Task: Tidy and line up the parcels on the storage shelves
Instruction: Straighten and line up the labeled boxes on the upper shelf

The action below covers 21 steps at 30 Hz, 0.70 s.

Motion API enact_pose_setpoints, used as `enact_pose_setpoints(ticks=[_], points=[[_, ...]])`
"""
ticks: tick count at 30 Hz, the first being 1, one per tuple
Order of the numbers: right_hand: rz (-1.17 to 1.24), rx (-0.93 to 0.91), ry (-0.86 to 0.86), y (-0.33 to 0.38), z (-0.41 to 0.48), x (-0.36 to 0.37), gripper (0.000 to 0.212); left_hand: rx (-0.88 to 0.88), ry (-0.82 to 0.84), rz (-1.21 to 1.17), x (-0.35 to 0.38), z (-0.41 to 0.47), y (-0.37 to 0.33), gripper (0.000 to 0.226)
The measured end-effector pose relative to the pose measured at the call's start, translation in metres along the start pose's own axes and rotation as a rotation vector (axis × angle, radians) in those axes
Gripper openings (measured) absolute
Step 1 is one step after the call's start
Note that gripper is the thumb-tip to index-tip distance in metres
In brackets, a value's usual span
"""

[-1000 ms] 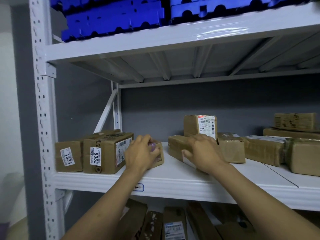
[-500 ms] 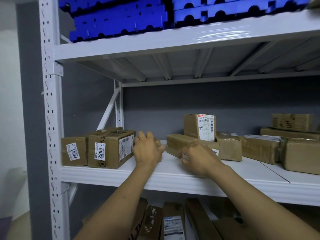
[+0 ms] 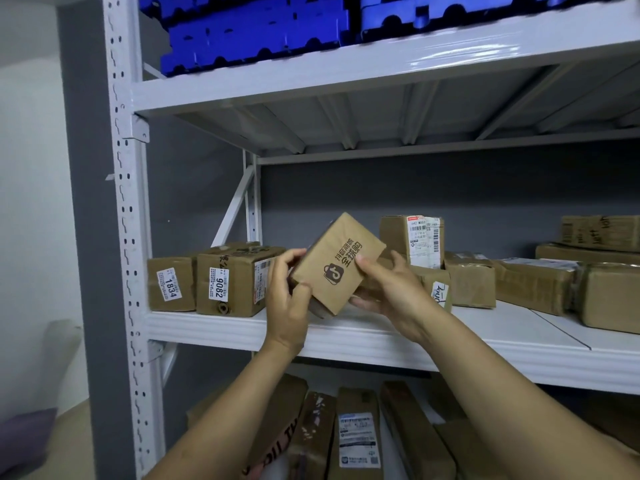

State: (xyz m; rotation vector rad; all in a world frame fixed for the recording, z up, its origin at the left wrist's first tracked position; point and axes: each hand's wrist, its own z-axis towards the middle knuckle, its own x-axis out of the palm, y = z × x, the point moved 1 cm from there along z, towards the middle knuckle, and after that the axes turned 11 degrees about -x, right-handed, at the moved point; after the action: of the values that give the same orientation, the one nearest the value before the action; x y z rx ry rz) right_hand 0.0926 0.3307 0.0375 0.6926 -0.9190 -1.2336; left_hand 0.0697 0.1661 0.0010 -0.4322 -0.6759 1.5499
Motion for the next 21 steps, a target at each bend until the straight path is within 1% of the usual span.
enact_pose_setpoints(ticks=[2, 4, 6, 8, 12, 14, 16, 18, 21], points=[[-0.044, -0.071, 0.016, -0.002, -0.005, -0.002, 0.081, -0.07, 0.123, 0.035, -0.003, -0.005, -0.004, 0.05], [-0.121, -0.161, 0.035, -0.004, -0.012, -0.007, 0.079, -0.159, 0.225, 0.138, -0.007, -0.01, -0.007, 0.06], [-0.228, -0.253, 0.081, -0.003, -0.019, -0.01, 0.077, -0.185, 0.281, 0.279, -0.011, -0.012, -0.011, 0.073], [-0.266, -0.309, 0.152, -0.002, -0.025, -0.01, 0.076, -0.19, 0.312, 0.354, -0.013, -0.013, -0.015, 0.086], [-0.313, -0.364, 0.227, 0.0, -0.033, -0.007, 0.079, -0.216, 0.304, 0.346, -0.015, -0.014, -0.021, 0.108], [-0.313, -0.364, 0.246, 0.001, -0.034, -0.006, 0.076, -0.214, 0.284, 0.358, -0.018, -0.015, -0.022, 0.113], [-0.307, -0.328, 0.253, 0.002, -0.034, -0.004, 0.076, -0.209, 0.263, 0.378, -0.021, -0.015, -0.023, 0.115], [-0.303, -0.276, 0.254, 0.002, -0.034, -0.001, 0.083, -0.18, 0.241, 0.414, -0.022, -0.016, -0.022, 0.114], [-0.422, -0.255, 0.266, 0.0, -0.036, 0.006, 0.092, -0.075, 0.23, 0.511, -0.022, -0.017, -0.02, 0.104]])
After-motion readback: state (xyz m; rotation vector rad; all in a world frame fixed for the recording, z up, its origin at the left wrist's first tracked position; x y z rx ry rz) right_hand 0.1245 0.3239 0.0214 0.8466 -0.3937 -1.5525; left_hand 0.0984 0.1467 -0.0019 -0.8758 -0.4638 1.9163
